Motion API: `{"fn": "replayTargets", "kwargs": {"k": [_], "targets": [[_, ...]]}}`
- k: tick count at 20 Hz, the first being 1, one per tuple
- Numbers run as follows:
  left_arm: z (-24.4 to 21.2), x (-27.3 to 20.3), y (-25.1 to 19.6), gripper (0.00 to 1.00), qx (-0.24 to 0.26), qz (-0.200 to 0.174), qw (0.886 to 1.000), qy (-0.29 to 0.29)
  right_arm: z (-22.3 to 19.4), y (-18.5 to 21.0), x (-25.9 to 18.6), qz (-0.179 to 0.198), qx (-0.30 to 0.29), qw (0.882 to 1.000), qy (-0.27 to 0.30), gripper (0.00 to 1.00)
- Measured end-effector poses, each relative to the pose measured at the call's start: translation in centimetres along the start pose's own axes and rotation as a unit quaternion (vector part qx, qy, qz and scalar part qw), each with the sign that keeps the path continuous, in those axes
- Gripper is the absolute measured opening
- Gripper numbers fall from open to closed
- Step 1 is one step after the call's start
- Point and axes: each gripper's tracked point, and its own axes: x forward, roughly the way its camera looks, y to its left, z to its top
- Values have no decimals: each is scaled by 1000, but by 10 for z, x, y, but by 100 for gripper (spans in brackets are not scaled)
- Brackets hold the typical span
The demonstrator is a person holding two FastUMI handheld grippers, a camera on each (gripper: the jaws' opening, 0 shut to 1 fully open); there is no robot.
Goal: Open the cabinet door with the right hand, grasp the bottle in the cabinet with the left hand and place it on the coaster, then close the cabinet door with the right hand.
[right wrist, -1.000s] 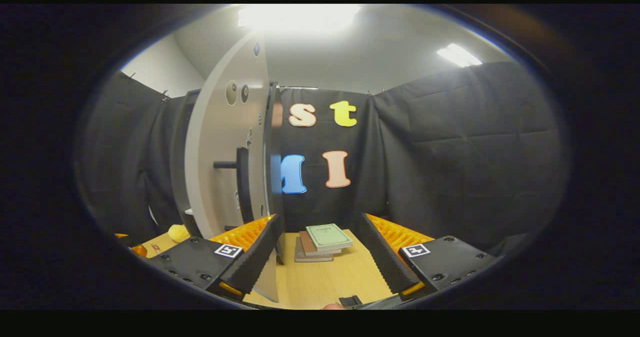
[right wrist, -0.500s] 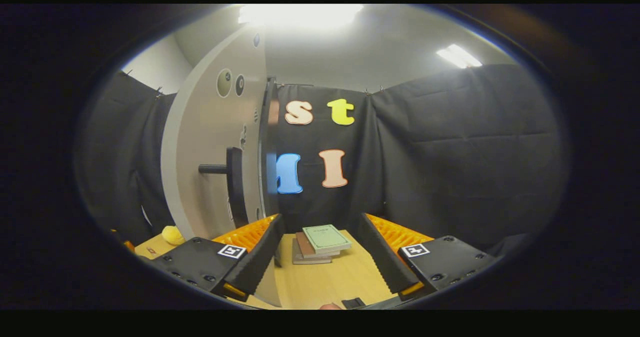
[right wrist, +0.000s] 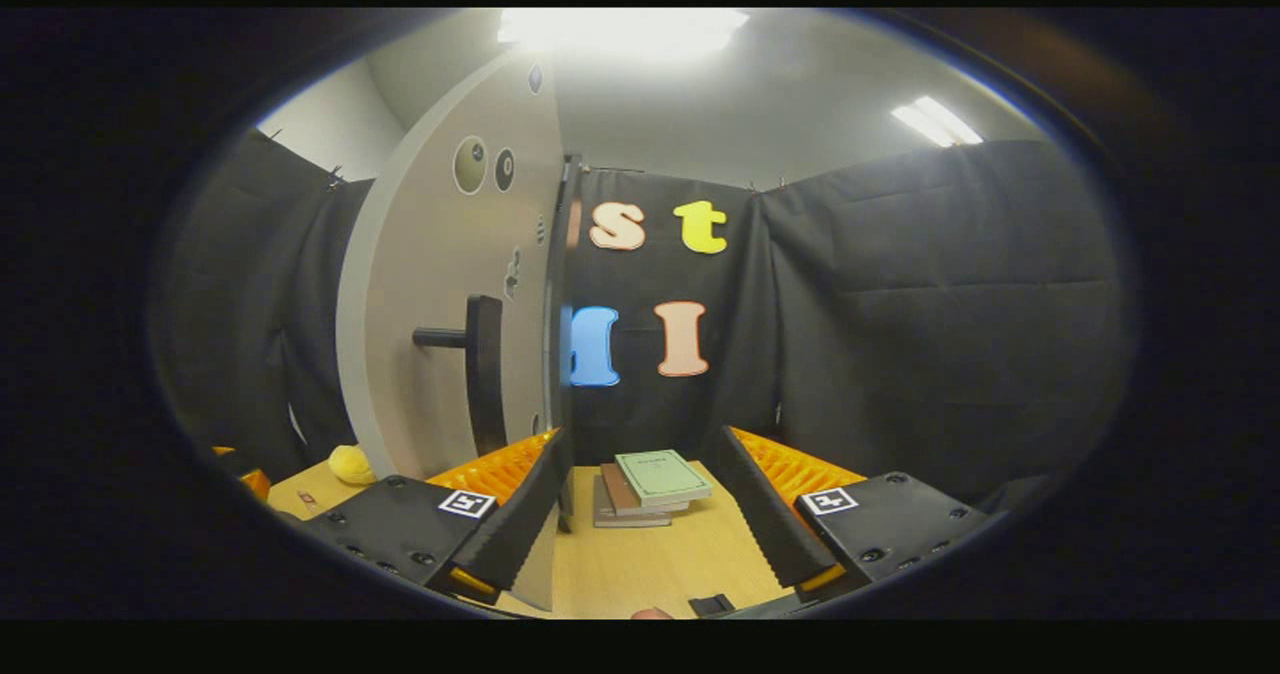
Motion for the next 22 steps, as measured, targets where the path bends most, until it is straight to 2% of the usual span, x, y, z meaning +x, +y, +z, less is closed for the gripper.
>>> {"fn": "replayTargets", "kwargs": {"k": [5, 15, 22], "targets": [[-2, 3, 5, 81, 1, 2, 1000, 0, 1, 24, 0, 22, -2, 1000, -3, 95], [-12, 2, 43, 81, -6, 27, 1000, 6, 2, 78, 0, 71, -2, 998, -1, 95], [-17, -2, 77, 81, -11, 51, 999, 11, 8, 108, 3, 79, -2, 997, -12, 95]]}}
